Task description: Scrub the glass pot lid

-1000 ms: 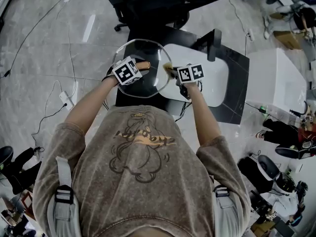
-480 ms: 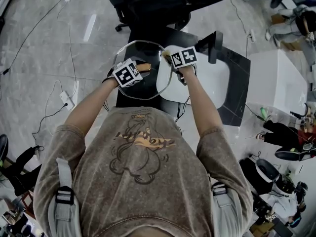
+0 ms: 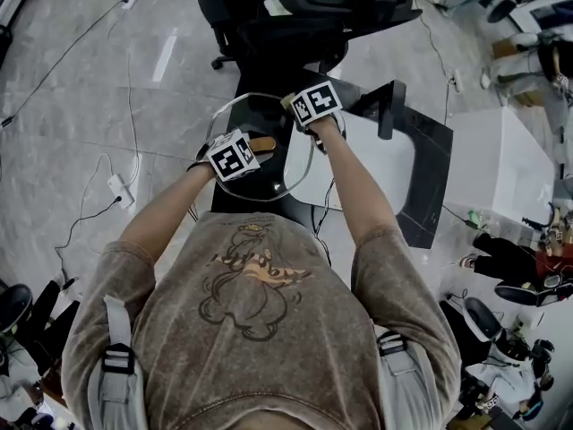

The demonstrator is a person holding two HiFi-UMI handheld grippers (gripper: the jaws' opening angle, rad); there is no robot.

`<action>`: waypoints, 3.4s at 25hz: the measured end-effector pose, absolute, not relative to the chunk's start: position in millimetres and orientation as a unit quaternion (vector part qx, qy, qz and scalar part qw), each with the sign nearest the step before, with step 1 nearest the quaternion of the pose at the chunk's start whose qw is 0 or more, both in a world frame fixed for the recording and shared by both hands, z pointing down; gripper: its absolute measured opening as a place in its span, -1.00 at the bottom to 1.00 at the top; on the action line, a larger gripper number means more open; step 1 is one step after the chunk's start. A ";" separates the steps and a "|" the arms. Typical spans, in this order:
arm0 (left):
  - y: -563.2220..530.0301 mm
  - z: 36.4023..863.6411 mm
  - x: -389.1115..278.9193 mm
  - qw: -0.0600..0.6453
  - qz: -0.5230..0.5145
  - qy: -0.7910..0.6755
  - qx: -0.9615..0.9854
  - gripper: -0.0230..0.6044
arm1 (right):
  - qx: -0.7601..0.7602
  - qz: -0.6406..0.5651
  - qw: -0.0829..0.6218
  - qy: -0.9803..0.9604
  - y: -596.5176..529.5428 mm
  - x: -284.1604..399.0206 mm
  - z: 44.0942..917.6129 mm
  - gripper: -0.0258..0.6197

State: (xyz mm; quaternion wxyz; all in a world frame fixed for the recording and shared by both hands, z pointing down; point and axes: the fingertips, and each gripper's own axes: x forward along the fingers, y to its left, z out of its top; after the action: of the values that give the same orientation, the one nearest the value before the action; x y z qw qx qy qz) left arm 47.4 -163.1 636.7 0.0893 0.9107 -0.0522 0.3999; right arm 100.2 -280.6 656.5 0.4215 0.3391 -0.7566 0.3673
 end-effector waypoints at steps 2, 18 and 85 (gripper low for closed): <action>-162.9 637.6 46.3 0.088 0.399 -0.052 0.911 -0.33 | 0.336 0.360 0.427 -0.758 -286.6 92.0 656.5 -0.80; -161.7 634.2 44.0 0.086 0.396 -0.043 0.913 -0.34 | 0.206 0.265 0.444 -0.830 -302.3 -35.8 648.3 -0.80; -169.0 379.0 16.8 -0.010 -0.008 -0.333 0.943 -0.87 | 0.524 0.022 0.006 -0.851 -136.1 108.1 387.5 -0.80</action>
State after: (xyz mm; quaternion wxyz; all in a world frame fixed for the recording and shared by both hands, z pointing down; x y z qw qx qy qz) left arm 16.8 -169.0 379.0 -0.0097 0.9427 -0.3333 -0.0085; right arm 108.1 -136.1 387.5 0.0062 0.5241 -0.8514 0.0219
